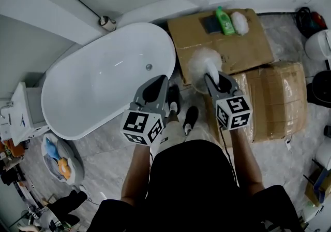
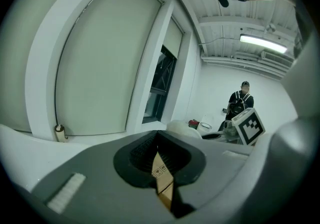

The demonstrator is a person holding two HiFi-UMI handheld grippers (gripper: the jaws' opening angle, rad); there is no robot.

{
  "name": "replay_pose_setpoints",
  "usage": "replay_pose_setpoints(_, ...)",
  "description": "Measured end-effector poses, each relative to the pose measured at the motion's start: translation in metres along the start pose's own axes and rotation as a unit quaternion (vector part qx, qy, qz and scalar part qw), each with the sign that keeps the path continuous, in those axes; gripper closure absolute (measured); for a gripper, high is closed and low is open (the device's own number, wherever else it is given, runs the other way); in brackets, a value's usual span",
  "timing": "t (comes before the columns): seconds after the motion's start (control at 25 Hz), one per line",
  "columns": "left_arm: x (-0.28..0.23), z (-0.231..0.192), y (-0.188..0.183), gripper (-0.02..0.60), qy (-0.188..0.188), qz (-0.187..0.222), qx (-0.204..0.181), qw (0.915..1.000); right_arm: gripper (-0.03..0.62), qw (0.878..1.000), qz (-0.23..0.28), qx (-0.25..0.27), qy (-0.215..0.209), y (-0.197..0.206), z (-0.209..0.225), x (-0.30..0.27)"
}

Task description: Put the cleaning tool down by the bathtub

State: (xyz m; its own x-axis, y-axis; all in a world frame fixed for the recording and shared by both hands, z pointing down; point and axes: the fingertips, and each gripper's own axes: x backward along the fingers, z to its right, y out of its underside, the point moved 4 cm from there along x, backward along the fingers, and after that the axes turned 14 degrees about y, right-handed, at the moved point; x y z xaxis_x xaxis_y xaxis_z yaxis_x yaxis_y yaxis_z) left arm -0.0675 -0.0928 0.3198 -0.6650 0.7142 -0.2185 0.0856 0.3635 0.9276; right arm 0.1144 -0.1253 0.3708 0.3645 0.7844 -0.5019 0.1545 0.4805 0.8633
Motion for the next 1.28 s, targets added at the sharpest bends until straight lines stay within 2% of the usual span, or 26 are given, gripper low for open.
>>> replay_pose_setpoints(0.4, -0.03, -0.052, 0.005, 0.583, 0.018, -0.02, 0.026, 0.9993, 0.499, 0.998, -0.047, 0.027, 0.014, 0.023, -0.001, -0.058)
replay_pose_setpoints(0.68, -0.061, -0.09, 0.011, 0.583, 0.029, -0.041, 0.036, 0.9981, 0.499, 0.992, -0.102, 0.057, 0.041, 0.054, 0.007, -0.107)
replay_pose_setpoints(1.28, -0.126, -0.15, 0.039, 0.583, 0.073, -0.092, 0.061, 0.9912, 0.499, 0.983, -0.172, 0.027, 0.053, 0.091, 0.022, -0.213)
